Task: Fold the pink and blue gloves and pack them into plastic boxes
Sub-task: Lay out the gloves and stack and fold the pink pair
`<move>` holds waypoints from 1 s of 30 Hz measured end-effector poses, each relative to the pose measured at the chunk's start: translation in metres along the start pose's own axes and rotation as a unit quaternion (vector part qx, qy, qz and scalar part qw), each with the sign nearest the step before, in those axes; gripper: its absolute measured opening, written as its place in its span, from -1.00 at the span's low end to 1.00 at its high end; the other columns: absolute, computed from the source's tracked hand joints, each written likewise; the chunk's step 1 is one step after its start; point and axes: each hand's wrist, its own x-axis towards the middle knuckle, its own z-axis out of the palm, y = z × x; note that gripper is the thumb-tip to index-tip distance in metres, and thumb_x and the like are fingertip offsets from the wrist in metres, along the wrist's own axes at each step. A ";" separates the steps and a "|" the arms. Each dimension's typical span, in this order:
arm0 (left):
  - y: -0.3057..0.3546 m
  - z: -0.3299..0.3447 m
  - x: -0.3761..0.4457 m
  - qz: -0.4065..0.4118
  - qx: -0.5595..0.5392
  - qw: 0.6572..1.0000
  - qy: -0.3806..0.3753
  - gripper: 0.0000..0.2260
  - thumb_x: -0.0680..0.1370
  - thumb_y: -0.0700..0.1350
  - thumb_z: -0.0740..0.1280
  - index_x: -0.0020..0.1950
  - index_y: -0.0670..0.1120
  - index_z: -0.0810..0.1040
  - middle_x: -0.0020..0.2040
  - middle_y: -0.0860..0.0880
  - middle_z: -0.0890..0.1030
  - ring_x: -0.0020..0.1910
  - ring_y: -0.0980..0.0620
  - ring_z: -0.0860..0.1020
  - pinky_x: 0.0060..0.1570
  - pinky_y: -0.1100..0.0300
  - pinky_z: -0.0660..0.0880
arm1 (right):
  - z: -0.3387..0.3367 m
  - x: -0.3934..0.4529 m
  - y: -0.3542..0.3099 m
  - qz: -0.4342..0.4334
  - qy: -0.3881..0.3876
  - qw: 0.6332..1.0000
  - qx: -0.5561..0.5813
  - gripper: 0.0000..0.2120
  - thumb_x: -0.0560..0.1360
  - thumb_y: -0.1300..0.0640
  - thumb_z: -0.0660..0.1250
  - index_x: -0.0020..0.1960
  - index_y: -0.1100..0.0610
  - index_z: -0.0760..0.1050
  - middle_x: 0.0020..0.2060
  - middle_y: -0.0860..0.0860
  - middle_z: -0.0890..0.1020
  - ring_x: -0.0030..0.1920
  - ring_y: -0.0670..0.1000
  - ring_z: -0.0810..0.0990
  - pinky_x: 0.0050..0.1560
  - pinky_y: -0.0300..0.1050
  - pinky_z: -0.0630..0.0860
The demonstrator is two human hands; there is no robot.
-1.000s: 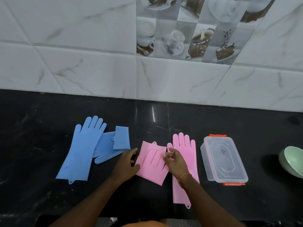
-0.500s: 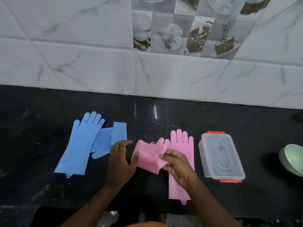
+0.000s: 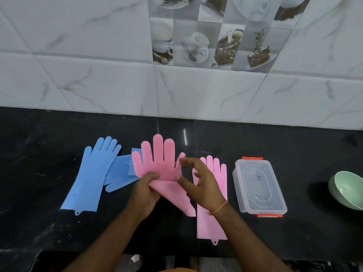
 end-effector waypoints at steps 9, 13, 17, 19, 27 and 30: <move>0.007 -0.006 0.019 -0.103 0.019 0.993 -0.058 -0.59 0.53 -0.22 0.27 0.38 -0.12 0.55 0.23 -0.29 0.67 0.25 -0.30 0.57 0.41 -0.38 0.43 | 0.010 -0.017 0.052 0.276 -0.155 0.906 0.282 -0.47 0.59 -0.11 0.43 0.49 0.04 0.42 0.25 0.02 0.69 0.24 0.13 0.68 0.24 0.22 0.63; -0.002 -0.005 0.044 -0.133 0.116 0.984 -0.009 -0.78 0.61 -0.15 0.33 0.25 -0.09 0.59 0.13 -0.22 0.67 0.14 -0.22 0.60 0.27 -0.23 0.52 | 0.009 -0.027 0.068 0.299 -0.120 0.912 0.253 -0.77 0.62 0.06 0.41 0.23 0.14 0.66 0.11 0.05 0.76 0.13 0.14 0.73 0.15 0.22 0.68; -0.021 -0.018 0.077 -0.111 0.306 0.945 0.020 -0.79 0.63 -0.21 0.43 0.26 -0.08 0.61 0.25 -0.19 0.68 0.17 -0.16 0.66 0.22 -0.14 0.61 | 0.017 -0.026 0.086 0.334 -0.012 0.928 0.164 -0.90 0.61 0.14 0.43 0.05 0.13 0.71 -0.04 0.02 0.76 0.02 0.11 0.70 -0.01 -0.06 0.69; -0.028 -0.029 0.086 -0.077 0.389 0.917 0.037 -0.67 0.60 -0.23 0.47 0.36 -0.09 0.59 0.27 -0.14 0.67 0.16 -0.11 0.66 0.24 -0.11 0.61 | 0.022 -0.025 0.092 0.345 -0.022 0.934 0.095 -0.91 0.57 0.19 0.47 0.06 0.11 0.70 -0.08 -0.03 0.74 -0.03 0.07 0.68 -0.04 -0.09 0.67; -0.027 -0.043 0.099 0.027 0.531 0.846 0.043 -0.49 0.58 -0.17 0.52 0.50 0.01 0.48 0.39 -0.05 0.61 0.17 0.02 0.59 0.28 -0.07 0.58 | 0.035 -0.031 0.085 0.417 -0.102 0.895 0.120 -0.68 0.53 0.19 0.50 0.23 0.06 0.50 0.08 0.09 0.67 -0.08 0.23 0.76 -0.27 0.19 0.73; -0.027 -0.043 0.103 0.040 0.543 0.838 0.039 -0.51 0.59 -0.15 0.51 0.49 0.00 0.48 0.39 -0.06 0.61 0.16 0.03 0.58 0.28 -0.06 0.58 | 0.035 -0.040 0.084 0.447 -0.114 0.873 0.160 -0.54 0.45 0.17 0.59 0.25 0.06 0.46 0.09 0.12 0.68 -0.09 0.22 0.75 -0.21 0.14 0.73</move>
